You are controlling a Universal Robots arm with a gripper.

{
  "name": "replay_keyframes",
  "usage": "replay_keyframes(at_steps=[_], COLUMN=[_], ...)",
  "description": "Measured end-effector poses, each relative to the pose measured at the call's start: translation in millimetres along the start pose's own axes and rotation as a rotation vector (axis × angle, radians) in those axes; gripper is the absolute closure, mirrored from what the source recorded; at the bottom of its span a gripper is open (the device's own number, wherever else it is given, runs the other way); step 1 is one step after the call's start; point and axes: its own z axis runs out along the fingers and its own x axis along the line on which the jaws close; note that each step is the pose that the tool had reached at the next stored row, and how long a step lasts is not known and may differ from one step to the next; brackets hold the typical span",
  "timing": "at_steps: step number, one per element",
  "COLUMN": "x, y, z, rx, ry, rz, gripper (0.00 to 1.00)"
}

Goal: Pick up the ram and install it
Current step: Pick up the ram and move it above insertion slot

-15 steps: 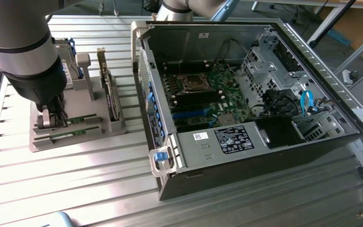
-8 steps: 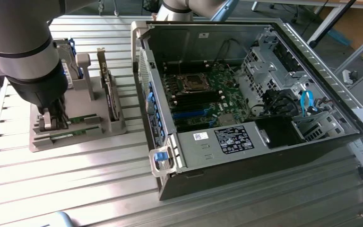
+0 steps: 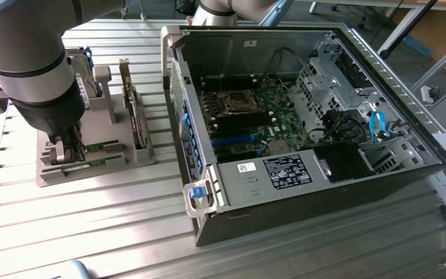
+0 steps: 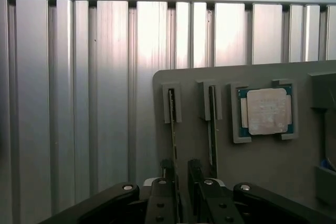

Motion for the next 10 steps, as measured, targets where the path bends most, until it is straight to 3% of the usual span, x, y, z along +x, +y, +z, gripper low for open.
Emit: replay_keyframes(at_steps=[7,10], x=[0.7,0.7], y=[0.0,-0.1], z=[3.4,3.6], rx=[-0.0002,0.0026], ry=[0.0002,0.0001], rz=[0.000,-0.004], gripper=[0.75,0.75])
